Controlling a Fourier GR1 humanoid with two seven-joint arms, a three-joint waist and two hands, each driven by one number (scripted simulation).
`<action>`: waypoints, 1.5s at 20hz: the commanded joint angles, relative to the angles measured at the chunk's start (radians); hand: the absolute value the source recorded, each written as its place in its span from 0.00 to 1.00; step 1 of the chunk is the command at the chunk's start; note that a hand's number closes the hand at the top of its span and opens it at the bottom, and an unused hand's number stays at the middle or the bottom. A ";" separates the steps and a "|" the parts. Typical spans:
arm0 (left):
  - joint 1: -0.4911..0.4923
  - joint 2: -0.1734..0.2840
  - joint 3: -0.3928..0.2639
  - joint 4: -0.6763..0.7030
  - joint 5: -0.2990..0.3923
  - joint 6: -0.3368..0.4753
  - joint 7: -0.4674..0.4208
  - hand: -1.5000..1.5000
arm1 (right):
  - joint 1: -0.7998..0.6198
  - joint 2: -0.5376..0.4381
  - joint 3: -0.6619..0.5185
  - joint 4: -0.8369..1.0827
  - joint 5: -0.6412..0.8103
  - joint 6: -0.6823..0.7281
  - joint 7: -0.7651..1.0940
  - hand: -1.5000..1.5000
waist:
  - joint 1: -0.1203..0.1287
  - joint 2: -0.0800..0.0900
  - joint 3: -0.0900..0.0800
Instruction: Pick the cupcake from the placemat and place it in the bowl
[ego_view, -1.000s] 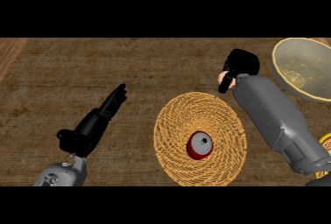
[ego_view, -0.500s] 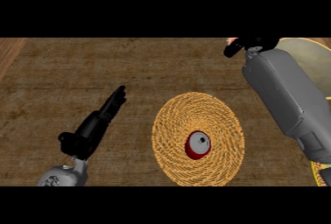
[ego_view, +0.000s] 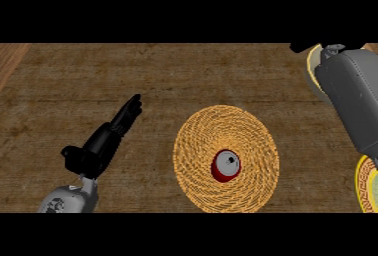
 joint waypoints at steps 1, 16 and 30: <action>-0.023 -0.036 0.002 0.037 -0.016 0.018 -0.019 0.50 | 0.012 -0.055 -0.010 0.063 0.066 -0.023 -0.007 1.00 | 0.004 0.003 0.000; -0.018 -0.028 0.014 0.041 -0.030 -0.011 -0.040 0.50 | 0.056 -0.158 -0.244 0.392 -0.122 0.094 -0.296 1.00 | 0.025 0.016 0.003; 0.026 -0.068 -0.040 -0.036 -0.057 -0.003 0.007 0.50 | 0.055 -0.244 -0.454 0.442 -0.265 -0.168 -0.600 0.00 | 0.032 0.010 0.003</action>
